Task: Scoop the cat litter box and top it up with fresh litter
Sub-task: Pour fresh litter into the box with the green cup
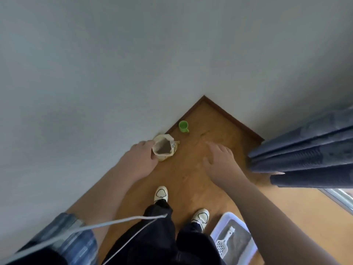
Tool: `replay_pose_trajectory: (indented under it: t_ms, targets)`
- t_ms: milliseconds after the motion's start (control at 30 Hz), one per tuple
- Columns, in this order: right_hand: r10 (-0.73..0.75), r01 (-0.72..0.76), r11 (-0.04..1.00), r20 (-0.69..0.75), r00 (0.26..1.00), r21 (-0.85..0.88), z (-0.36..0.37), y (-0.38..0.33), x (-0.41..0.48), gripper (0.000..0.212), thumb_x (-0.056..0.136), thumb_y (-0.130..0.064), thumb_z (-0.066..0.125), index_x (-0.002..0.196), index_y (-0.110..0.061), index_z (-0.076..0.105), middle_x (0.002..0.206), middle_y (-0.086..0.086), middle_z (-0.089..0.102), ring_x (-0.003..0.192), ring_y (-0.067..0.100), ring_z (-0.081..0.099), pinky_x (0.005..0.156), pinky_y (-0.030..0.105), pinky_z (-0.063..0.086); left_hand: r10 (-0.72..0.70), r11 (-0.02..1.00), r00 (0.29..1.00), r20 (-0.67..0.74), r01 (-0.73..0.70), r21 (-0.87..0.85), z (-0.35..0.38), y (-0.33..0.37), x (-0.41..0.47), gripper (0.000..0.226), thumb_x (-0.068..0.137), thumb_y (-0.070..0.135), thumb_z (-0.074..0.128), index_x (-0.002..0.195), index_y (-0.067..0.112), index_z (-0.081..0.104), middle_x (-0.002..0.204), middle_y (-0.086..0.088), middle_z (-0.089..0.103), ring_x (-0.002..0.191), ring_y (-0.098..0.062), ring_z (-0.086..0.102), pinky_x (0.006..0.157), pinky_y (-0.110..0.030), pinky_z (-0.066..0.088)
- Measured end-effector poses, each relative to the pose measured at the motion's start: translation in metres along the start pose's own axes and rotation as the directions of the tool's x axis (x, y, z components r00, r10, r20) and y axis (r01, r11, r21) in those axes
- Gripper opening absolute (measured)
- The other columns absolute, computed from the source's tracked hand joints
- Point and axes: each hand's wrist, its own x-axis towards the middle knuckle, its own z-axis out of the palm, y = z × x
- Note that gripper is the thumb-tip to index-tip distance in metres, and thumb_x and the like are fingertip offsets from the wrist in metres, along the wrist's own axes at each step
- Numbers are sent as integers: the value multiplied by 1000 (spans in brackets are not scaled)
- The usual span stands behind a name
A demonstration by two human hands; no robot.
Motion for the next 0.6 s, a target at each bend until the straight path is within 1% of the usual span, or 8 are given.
replay_pose_trajectory:
  t_ms: [133,233,333,367,433,500,533,600]
  targets:
    - [-20,22,1000,90,996,-18,14,-17,45,58,101,-30,43,156,-24,25,162,2,26,152,27,14,120,43,22,-56,997,997,50,58,-47,5,-13,29,51,99,35,44,149,24,34,148,-4,42,134,-25,42,105,-43,40]
    - [-10,14,999,142,990,-31,32,-29,80,59,100,-31,43,156,-23,24,159,2,30,150,26,16,120,47,24,-77,991,991,107,88,-102,12,-28,64,49,97,33,47,145,25,39,142,-3,48,128,-25,47,103,-43,44]
    - [49,-45,999,187,981,-28,50,-39,123,57,98,-28,41,154,-21,27,153,3,36,147,28,23,118,46,29,-72,985,985,159,96,-147,21,-45,111,48,95,31,48,143,26,43,137,0,51,121,-21,53,99,-42,47]
    - [74,-68,997,195,978,-38,59,-39,140,56,96,-30,39,151,-20,32,148,4,41,142,30,30,114,46,33,-72,982,981,177,101,-160,26,-52,129,48,94,31,48,142,27,43,135,0,53,117,-20,55,98,-41,48]
    - [110,-97,993,208,972,-70,79,-36,176,55,86,-36,30,136,-19,44,128,2,51,124,29,45,102,44,42,-79,976,974,213,119,-180,35,-62,164,47,94,30,49,141,27,44,128,1,57,107,-18,60,93,-38,52]
    - [139,-126,989,204,969,-72,102,-30,213,45,78,-33,28,115,-21,51,106,-6,47,105,23,48,86,38,43,-88,978,964,249,131,-162,50,-75,199,42,95,30,48,137,27,46,118,3,59,95,-17,63,85,-36,55]
    - [142,-133,989,200,969,-60,112,-28,228,37,80,-29,32,112,-24,50,102,-8,42,101,19,45,81,36,40,-87,981,961,263,129,-148,61,-82,214,39,96,30,47,135,25,47,114,3,59,91,-15,63,82,-35,55]
    - [149,-147,989,198,969,-23,135,-21,263,38,87,-19,43,124,-23,50,105,-7,42,102,15,41,80,32,37,-93,984,956,279,131,-120,88,-97,250,35,96,30,48,130,24,50,112,3,60,90,-13,62,82,-37,56]
